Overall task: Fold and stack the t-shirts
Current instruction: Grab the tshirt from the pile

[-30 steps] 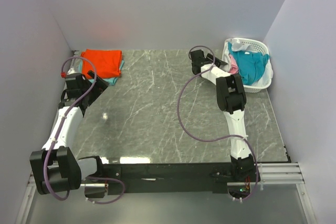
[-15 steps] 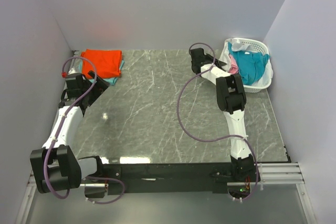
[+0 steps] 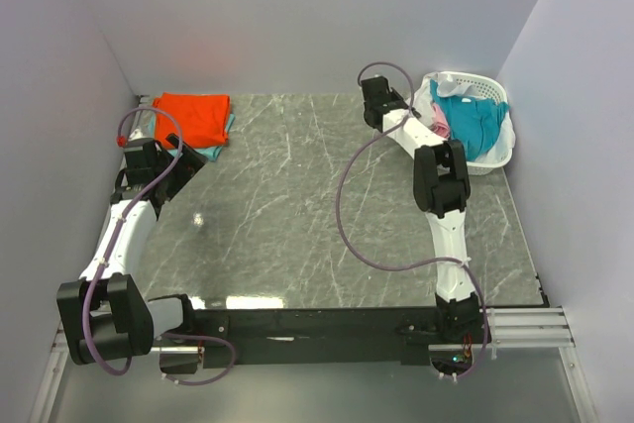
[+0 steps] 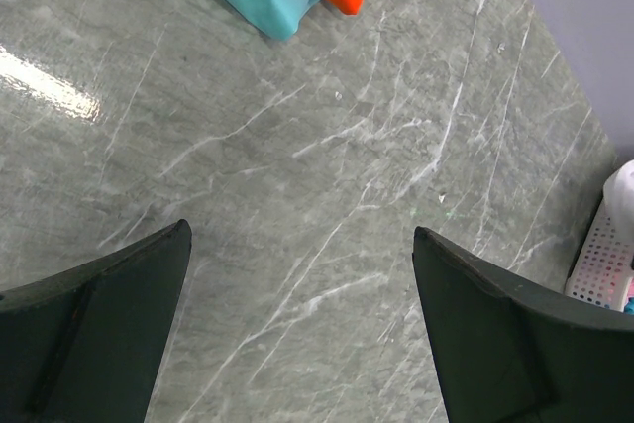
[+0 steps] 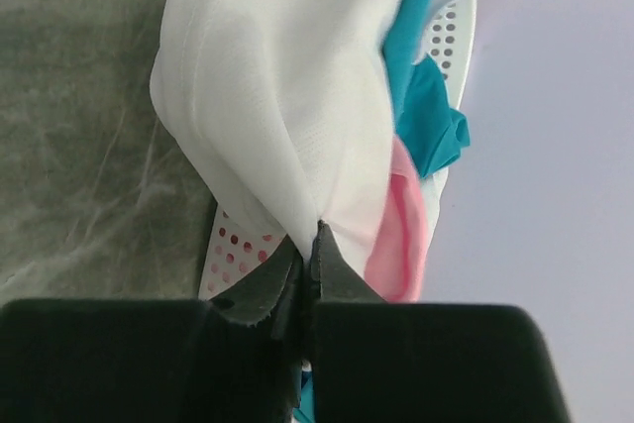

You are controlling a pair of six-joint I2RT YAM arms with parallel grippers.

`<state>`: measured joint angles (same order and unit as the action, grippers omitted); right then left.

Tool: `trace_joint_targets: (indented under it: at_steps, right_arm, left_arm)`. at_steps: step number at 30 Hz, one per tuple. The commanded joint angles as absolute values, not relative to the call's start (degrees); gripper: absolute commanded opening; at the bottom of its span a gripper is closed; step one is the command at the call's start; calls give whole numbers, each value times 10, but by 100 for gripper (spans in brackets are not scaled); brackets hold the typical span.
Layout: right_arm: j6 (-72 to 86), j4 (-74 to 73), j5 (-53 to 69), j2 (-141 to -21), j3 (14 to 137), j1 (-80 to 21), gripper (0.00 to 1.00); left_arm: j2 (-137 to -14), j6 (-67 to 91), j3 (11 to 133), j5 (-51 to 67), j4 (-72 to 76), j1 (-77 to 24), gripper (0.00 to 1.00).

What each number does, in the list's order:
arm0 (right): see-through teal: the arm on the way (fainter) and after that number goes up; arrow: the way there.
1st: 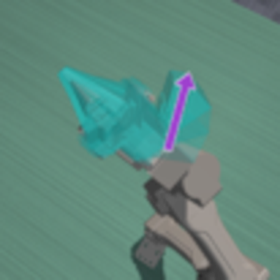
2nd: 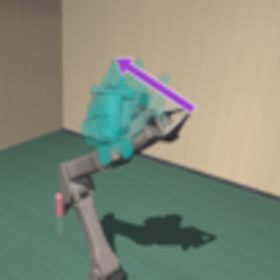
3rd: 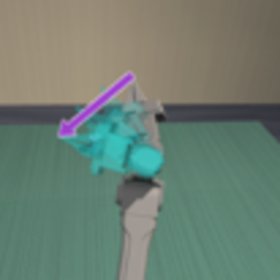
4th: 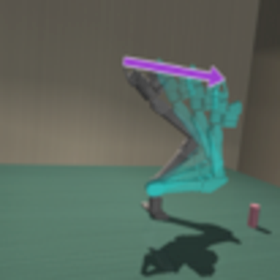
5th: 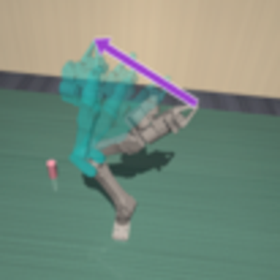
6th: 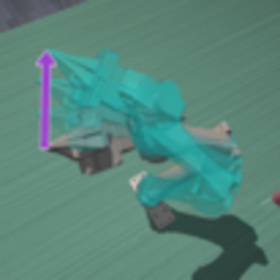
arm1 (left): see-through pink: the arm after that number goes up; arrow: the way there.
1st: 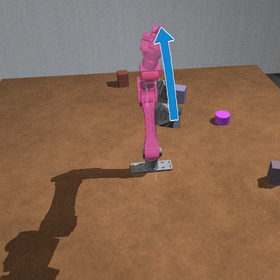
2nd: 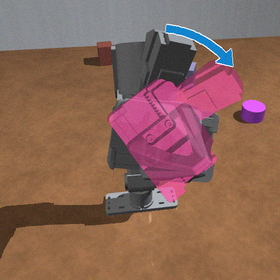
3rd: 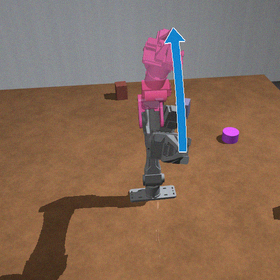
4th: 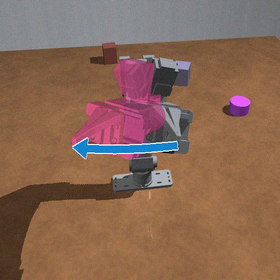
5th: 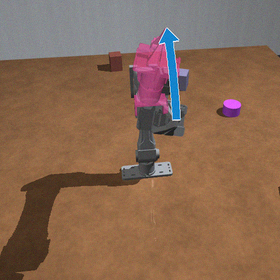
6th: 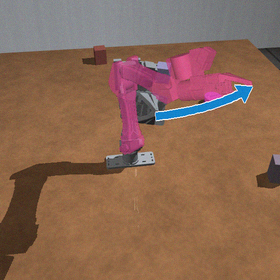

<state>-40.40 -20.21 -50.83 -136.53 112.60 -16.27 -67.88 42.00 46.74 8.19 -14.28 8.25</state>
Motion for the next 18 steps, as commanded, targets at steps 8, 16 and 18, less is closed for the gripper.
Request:
trace_joint_targets:
  at_steps: [8, 16, 18]
  right_arm:
    - [-287, -168, -540, -1247, 1160, -146, 0]
    - [-153, -181, -555, -1142, 1157, -84, 0]
    - [-135, -197, -548, -1122, 1162, -62, 0]
  left_arm:
    - [-670, 409, 477, 94, -132, 85, 99]
    - [-670, 416, 490, 82, -148, 85, 99]
    - [-671, 418, 492, 84, -147, 85, 99]
